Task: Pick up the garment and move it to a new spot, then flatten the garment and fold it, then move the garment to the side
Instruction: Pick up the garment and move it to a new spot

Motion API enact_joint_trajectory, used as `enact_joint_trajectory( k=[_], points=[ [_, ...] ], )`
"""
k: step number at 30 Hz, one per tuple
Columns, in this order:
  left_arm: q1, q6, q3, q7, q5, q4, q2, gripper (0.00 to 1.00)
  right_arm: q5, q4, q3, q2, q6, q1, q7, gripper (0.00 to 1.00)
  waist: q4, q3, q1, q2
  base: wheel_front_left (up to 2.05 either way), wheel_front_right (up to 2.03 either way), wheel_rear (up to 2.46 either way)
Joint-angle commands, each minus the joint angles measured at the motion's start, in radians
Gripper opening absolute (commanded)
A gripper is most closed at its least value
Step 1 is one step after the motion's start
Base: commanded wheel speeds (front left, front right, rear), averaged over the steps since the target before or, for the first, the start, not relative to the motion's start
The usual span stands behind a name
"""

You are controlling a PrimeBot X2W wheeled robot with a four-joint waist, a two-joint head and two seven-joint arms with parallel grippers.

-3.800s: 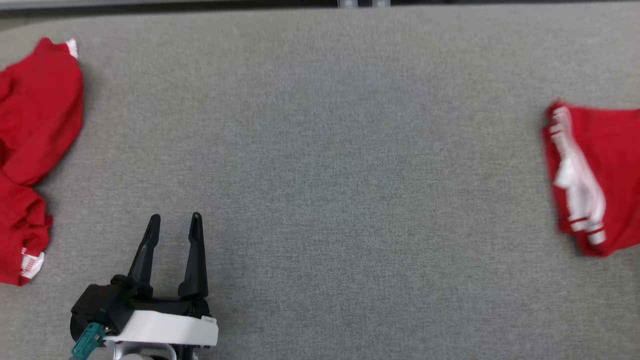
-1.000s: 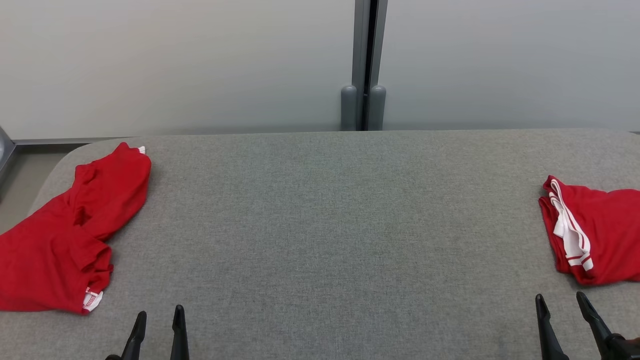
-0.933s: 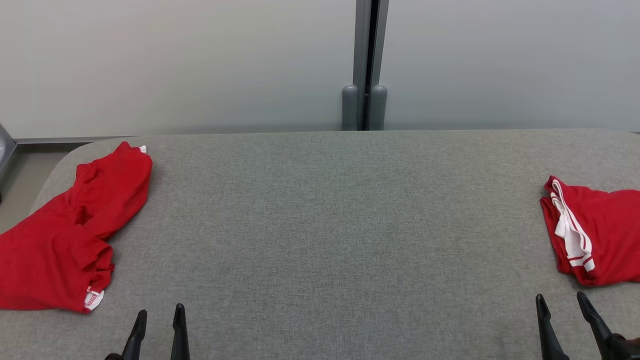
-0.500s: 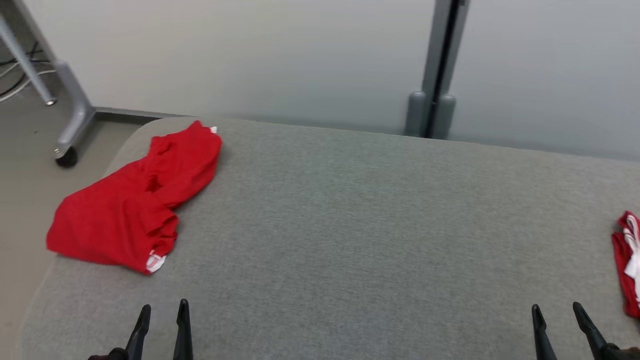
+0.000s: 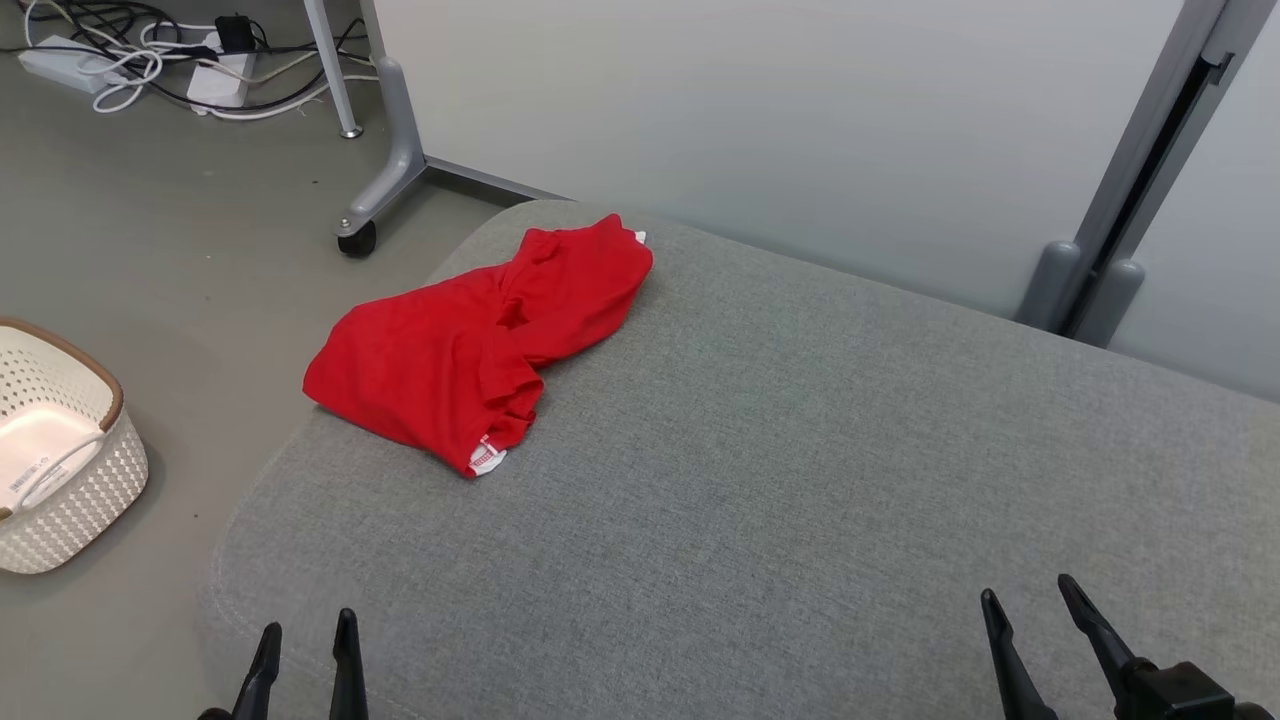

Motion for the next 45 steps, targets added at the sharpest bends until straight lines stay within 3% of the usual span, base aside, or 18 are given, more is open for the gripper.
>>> enact_joint_trajectory(
  k=[1,7,9,14,21,23,24,25,26,31,35,40,45],
  points=[
    [-0.023,0.005,0.002,-0.002,-0.017,-0.006,0.003,1.0,-0.004,0.0,0.005,-0.006,0.0,-0.01,-0.005,1.0,-0.009,0.01,0.0,0.0,0.0,0.0,0.0],
    [-0.189,0.013,-0.058,-0.002,-0.114,0.049,0.004,1.0,-0.064,-0.035,0.012,-0.01,0.0,-0.08,-0.005,1.0,-0.037,0.174,0.0,0.0,0.0,0.0,0.0],
    [-0.352,0.021,-0.094,-0.001,-0.159,0.136,0.003,1.0,-0.097,-0.053,0.04,-0.053,0.0,-0.161,-0.005,1.0,-0.061,0.311,0.0,0.0,0.0,0.0,0.0],
    [-0.634,0.028,-0.086,0.076,-0.199,0.319,0.023,1.0,-0.104,-0.079,0.094,-0.126,0.0,-0.287,-0.005,1.0,-0.111,0.495,0.0,0.0,0.0,0.0,0.0],
    [-0.874,0.068,-0.028,0.205,-0.256,0.59,0.065,1.0,-0.089,-0.086,0.121,-0.16,0.0,-0.35,-0.002,1.0,-0.156,0.602,0.0,0.0,0.0,0.0,0.0],
    [-0.92,0.06,-0.003,0.223,-0.284,0.672,0.082,1.0,-0.082,-0.073,0.119,-0.158,0.0,-0.355,0.0,1.0,-0.173,0.612,0.0,0.0,0.0,0.0,0.0],
    [-0.935,0.054,0.014,0.221,-0.304,0.704,0.082,0.88,-0.08,-0.064,0.118,-0.158,-0.001,-0.355,0.002,1.0,-0.181,0.612,0.0,0.0,0.0,0.0,0.0],
    [-0.946,0.043,0.018,0.219,-0.307,0.735,0.091,0.4,-0.076,-0.056,0.112,-0.157,-0.002,-0.356,0.004,1.0,-0.189,0.611,0.0,0.0,0.0,0.0,0.0],
    [-0.949,0.024,0.018,0.215,-0.308,0.766,0.104,0.0,-0.076,-0.051,0.109,-0.157,-0.002,-0.357,0.005,1.0,-0.196,0.607,0.0,0.0,0.0,0.0,0.0],
    [-0.94,-0.045,-0.009,0.163,-0.296,0.842,0.122,0.0,-0.061,-0.036,0.094,-0.123,-0.003,-0.334,0.005,1.0,-0.217,0.539,0.0,0.0,0.0,0.0,0.0],
    [-0.926,-0.071,-0.048,0.097,-0.277,0.796,0.121,0.0,-0.05,-0.035,0.091,-0.081,0.0,-0.312,0.001,1.0,-0.232,0.44,0.0,0.0,0.0,0.0,0.0],
    [-0.859,-0.084,-0.135,0.093,-0.253,0.643,0.08,0.0,-0.029,-0.031,0.08,-0.037,0.0,-0.268,-0.003,1.0,-0.271,0.307,0.0,0.0,0.0,0.0,0.0],
    [-0.766,-0.086,-0.262,0.194,-0.223,0.369,0.049,0.0,-0.017,-0.023,0.081,-0.012,0.0,-0.216,-0.003,1.0,-0.341,0.218,0.0,0.0,0.0,0.0,0.0]
  ],
)
